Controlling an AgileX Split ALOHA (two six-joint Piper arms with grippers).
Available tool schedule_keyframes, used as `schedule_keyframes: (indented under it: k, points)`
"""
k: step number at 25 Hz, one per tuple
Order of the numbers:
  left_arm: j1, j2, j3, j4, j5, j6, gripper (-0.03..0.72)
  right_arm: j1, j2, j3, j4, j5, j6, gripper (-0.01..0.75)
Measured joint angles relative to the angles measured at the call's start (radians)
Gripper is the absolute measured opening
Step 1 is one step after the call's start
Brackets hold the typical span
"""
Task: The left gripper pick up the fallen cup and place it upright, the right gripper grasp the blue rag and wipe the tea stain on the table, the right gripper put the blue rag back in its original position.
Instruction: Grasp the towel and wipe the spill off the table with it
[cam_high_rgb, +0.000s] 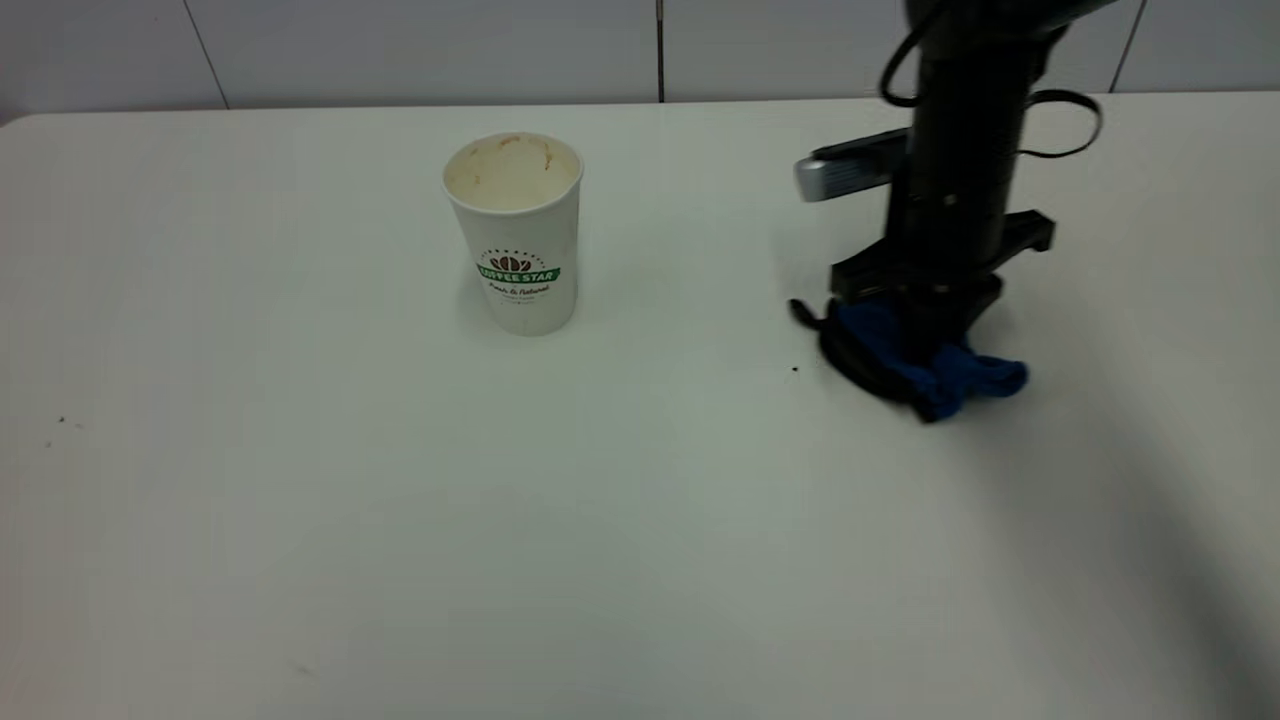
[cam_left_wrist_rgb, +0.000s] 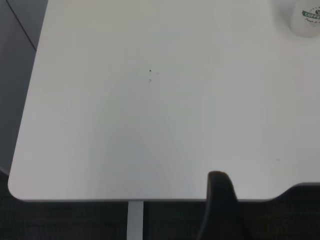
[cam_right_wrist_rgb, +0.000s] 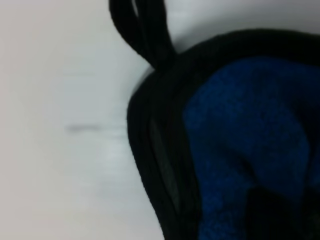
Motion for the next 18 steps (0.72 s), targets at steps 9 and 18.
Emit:
schedule_keyframes:
  k: [9,18]
  points:
    - [0.0,0.0,0.0,0.0,0.0,0.0,0.516,-0.128,-0.009,0.004,0.0,-0.02,0.092,0.109]
    - [0.0,0.0,0.0,0.0,0.0,0.0,0.516,-0.127,-0.192,0.113,0.111,-0.031,-0.027,0.531]
